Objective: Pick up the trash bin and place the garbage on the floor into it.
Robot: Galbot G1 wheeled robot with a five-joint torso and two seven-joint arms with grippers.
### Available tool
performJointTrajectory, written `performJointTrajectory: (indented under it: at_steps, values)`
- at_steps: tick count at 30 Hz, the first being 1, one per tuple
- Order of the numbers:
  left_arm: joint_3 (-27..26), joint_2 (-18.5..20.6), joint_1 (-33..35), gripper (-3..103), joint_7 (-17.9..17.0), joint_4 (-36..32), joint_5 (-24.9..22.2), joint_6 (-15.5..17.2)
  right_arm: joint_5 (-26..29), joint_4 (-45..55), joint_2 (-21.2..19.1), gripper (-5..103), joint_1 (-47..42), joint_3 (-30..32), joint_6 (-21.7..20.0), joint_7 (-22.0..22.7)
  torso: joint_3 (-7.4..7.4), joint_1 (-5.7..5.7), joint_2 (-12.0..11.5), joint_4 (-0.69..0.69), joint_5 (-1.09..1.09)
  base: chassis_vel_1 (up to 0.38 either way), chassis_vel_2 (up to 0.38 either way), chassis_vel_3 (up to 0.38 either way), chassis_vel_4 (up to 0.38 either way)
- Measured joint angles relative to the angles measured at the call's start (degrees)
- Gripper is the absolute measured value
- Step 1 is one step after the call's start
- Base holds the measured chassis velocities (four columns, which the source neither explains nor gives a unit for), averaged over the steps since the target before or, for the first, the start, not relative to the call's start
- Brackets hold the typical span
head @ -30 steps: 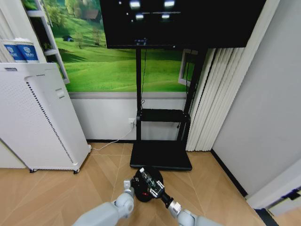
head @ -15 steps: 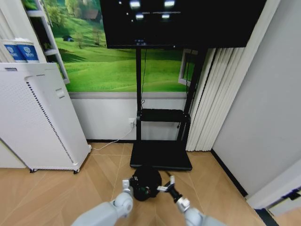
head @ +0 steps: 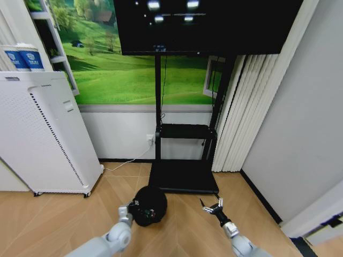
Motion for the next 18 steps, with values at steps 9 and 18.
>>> performJointTrajectory:
  at_steps: [9,18]
  values:
    - [-1.5,-0.2,1.7,6,0.5,-0.4,1.1,-0.2,-0.8,0.4,-0.3,100,-1.4,1.5,0.1,0.0,0.01,0.01,0.0,0.02,0.00,0.186,-0.009,-0.190,0.001]
    - [-2.4,-1.5,3.6,6,0.7,-0.4,2.2,-0.4,-5.4,0.8,0.8,100,-2.9,2.8,0.1,2.4,-0.02,-0.02,0.0,-0.01,0.03,0.378,0.053,-0.404,-0.055]
